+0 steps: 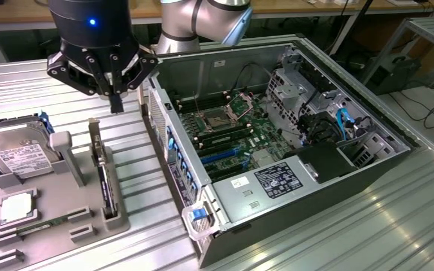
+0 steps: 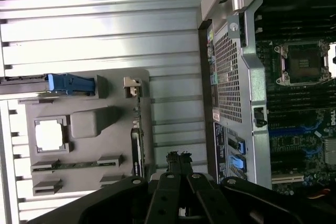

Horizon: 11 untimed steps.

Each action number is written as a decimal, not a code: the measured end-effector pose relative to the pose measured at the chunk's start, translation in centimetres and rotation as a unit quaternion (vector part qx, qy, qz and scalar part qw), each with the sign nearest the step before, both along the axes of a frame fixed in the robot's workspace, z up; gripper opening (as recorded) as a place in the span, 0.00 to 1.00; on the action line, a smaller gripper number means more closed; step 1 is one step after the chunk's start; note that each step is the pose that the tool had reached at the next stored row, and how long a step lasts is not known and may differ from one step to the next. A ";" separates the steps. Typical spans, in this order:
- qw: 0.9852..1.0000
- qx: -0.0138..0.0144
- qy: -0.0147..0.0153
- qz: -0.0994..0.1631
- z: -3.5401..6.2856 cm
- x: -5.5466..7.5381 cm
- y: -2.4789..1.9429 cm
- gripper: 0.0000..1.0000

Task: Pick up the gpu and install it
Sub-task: 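Reach for the gpu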

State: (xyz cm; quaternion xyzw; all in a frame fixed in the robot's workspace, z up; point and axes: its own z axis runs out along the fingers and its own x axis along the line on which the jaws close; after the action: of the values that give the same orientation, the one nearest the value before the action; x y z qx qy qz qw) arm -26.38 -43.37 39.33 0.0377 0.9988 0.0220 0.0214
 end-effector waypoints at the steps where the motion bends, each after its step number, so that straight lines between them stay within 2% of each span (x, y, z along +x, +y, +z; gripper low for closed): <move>1: 1.000 0.000 0.000 0.000 0.00 -0.1 -0.04 0.11; 11: 1.000 0.000 0.000 0.000 0.00 -1.2 -0.48 0.11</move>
State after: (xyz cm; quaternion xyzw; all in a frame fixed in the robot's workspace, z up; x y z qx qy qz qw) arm -27.55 -43.85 39.33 0.0376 0.9988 0.0220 0.0214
